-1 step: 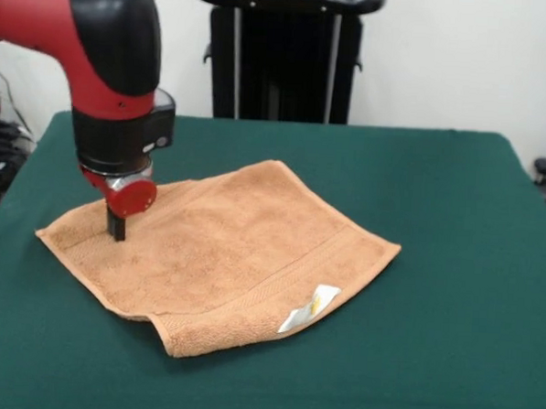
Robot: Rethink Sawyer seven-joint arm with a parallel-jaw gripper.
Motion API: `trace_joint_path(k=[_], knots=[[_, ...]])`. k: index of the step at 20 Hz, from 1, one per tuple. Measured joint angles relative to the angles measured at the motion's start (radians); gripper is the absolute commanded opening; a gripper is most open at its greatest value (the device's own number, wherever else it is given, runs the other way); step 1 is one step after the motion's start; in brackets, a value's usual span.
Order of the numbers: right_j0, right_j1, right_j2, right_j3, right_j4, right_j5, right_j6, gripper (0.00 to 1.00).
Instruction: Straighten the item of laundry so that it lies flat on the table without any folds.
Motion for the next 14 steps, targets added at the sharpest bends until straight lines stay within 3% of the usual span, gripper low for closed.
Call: trace_joint_path(k=[14], knots=[[-0.105, 0.078, 0.143, -0.194, -0.003, 0.388, -0.012, 0.00]])
